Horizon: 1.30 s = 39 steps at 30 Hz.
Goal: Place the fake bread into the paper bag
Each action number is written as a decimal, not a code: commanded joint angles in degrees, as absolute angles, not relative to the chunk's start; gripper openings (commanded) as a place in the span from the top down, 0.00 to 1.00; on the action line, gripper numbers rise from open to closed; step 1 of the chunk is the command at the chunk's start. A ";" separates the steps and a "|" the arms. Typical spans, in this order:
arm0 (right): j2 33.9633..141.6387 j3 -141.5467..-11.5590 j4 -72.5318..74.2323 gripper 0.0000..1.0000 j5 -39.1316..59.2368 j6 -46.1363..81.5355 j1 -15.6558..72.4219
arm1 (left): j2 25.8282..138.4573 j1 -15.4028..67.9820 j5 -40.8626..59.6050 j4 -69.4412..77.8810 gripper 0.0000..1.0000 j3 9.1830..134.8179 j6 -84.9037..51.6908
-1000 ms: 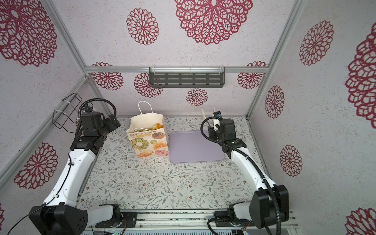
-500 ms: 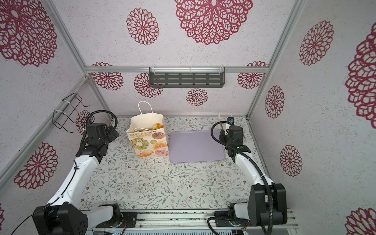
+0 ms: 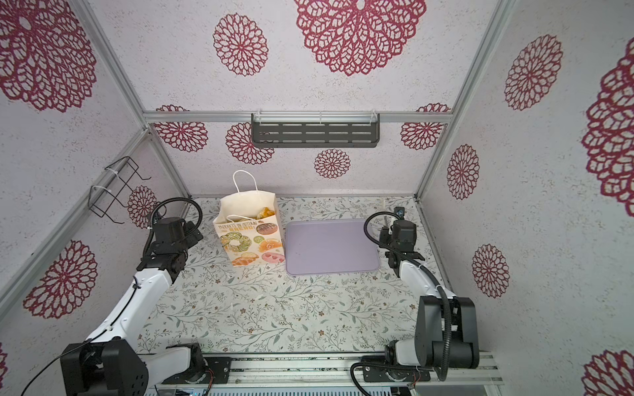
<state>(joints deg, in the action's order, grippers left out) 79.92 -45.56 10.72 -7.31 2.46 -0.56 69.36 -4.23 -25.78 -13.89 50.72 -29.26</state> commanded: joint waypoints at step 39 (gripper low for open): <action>99.32 -52.65 8.10 0.38 -3.26 2.58 -6.22 | 71.41 -4.57 -30.21 -8.09 0.03 44.56 -34.02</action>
<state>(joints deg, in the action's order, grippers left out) 99.85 -50.81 7.42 -3.97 1.28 -5.32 70.94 -4.29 -29.28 -9.69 45.36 -33.87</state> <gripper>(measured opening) 0.614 0.971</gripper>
